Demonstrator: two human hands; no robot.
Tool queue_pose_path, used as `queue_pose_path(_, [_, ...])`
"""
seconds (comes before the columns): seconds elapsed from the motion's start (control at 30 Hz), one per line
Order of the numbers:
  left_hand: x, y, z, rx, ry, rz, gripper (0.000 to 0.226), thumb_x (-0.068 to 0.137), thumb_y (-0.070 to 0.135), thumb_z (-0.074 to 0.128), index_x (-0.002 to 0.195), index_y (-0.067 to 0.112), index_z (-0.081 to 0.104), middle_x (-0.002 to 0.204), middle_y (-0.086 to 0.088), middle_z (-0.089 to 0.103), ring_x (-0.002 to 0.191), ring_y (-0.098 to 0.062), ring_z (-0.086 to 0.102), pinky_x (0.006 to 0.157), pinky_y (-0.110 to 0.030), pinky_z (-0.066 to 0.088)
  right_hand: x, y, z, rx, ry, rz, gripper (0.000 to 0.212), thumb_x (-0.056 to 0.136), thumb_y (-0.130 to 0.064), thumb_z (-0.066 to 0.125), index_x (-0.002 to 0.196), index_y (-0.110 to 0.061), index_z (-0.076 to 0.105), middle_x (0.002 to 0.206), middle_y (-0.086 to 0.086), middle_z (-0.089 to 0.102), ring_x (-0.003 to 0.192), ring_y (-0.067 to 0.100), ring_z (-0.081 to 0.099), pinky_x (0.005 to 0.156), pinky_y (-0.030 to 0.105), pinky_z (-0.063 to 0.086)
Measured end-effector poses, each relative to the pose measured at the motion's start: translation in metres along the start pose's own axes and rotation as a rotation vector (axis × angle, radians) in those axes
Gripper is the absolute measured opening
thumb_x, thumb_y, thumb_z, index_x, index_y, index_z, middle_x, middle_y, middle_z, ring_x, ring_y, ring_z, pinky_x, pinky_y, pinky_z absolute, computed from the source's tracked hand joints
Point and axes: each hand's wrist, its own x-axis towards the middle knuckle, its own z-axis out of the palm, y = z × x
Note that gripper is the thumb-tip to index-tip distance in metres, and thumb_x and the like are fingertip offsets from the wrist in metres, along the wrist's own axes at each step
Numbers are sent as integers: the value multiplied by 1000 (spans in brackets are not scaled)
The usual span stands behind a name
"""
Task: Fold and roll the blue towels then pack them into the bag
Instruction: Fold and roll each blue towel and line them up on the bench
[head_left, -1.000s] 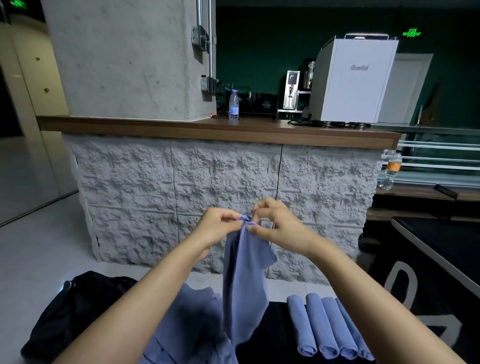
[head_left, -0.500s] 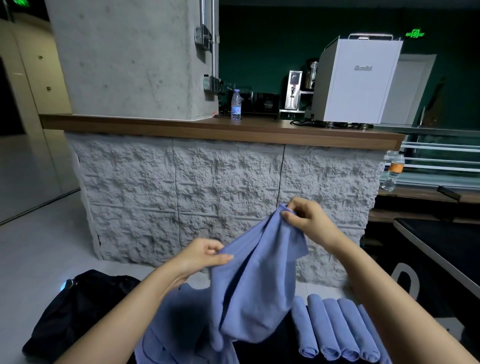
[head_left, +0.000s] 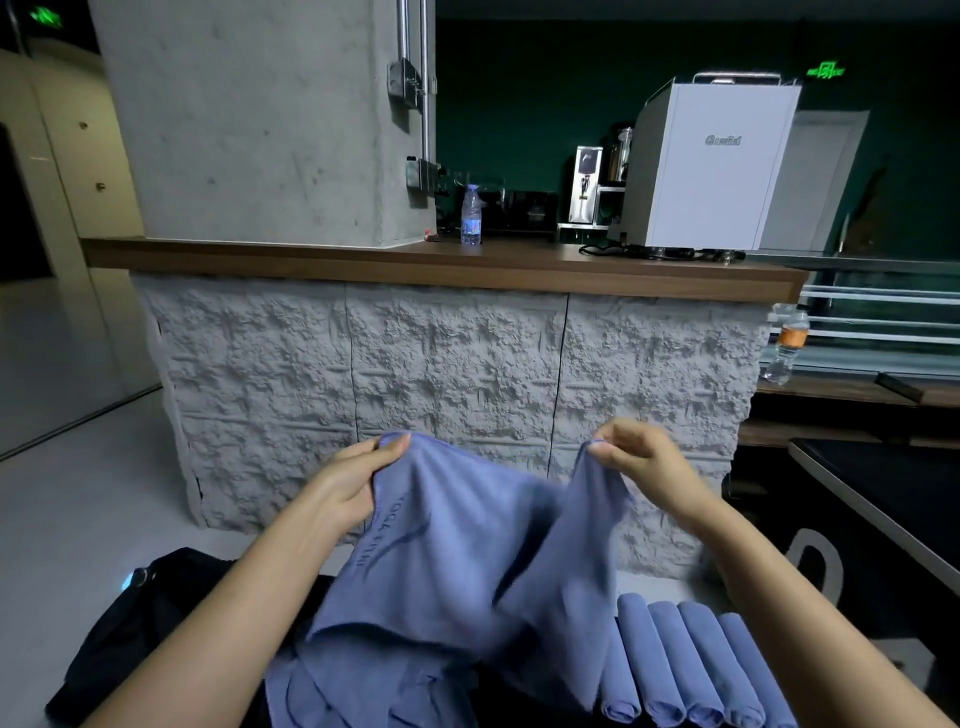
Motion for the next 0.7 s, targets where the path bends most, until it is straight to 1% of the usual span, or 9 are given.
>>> queue_pose_path(0.1, [0, -8, 26, 61, -17, 10, 7, 86, -3, 59, 91, -2, 64, 69, -8, 71, 60, -13, 68, 60, -23, 58, -5, -36, 23, 109, -189, -47, 10, 90, -7, 59, 83, -9, 66, 76, 1, 63, 73, 7, 55, 70, 16, 43])
queue_pose_path(0.17, [-2, -15, 42, 126, -34, 43, 15, 84, -5, 61, 98, -6, 64, 71, -7, 72, 62, -12, 68, 66, -22, 57, -5, -53, 41, 163, -248, -47, 10, 89, -4, 60, 83, -9, 66, 75, 0, 63, 71, 5, 55, 70, 14, 42])
queue_pose_path(0.27, [-12, -21, 59, 283, -87, 69, 15, 85, -3, 59, 98, -1, 68, 75, -7, 73, 63, -12, 67, 59, -20, 56, -1, -65, 68, 257, -202, -9, 6, 83, -7, 69, 81, -12, 66, 75, 12, 64, 74, 14, 55, 72, 23, 43])
queue_pose_path(0.3, [-16, -22, 62, 332, -97, 79, 17, 87, -4, 56, 98, 1, 68, 75, -6, 73, 65, -12, 67, 59, -21, 54, 0, -66, 74, 271, -165, -4, 7, 82, -9, 71, 79, -12, 65, 74, 14, 63, 73, 17, 54, 70, 25, 42])
queue_pose_path(0.33, [-19, -21, 63, 372, -107, 88, 21, 88, -6, 53, 100, 2, 69, 80, -8, 74, 69, -15, 67, 63, -23, 54, 3, -64, 78, 278, -127, -2, 9, 81, -9, 72, 77, -12, 65, 72, 14, 62, 71, 17, 54, 68, 26, 42])
queue_pose_path(0.43, [-28, -19, 62, 404, -142, 92, 24, 90, -4, 51, 106, 3, 68, 97, -13, 73, 89, -20, 69, 81, -28, 54, 7, -60, 83, 260, -48, 20, 11, 81, -9, 73, 75, -11, 64, 68, 11, 61, 64, 15, 54, 60, 22, 43])
queue_pose_path(0.53, [-31, -18, 58, 424, -144, 109, 22, 94, 6, 52, 110, 4, 66, 98, -12, 71, 94, -21, 67, 90, -31, 52, 9, -56, 86, 178, -13, 25, 15, 79, -9, 75, 70, -13, 63, 63, 5, 61, 56, 7, 53, 55, 18, 42])
queue_pose_path(0.63, [-36, -18, 59, 431, -198, 128, 23, 92, 25, 58, 103, 10, 70, 96, -6, 71, 94, -15, 65, 90, -29, 49, 10, -53, 89, 162, 17, 15, 23, 77, -7, 75, 65, -19, 61, 57, -2, 57, 50, 0, 48, 53, 16, 38])
queue_pose_path(0.7, [-36, -17, 62, 459, -179, 179, 13, 85, 18, 66, 96, 14, 73, 96, -4, 74, 94, -11, 65, 85, -27, 43, 8, -52, 88, 206, 20, -7, 22, 79, -7, 74, 66, -20, 61, 54, -5, 54, 49, 1, 44, 52, 17, 35])
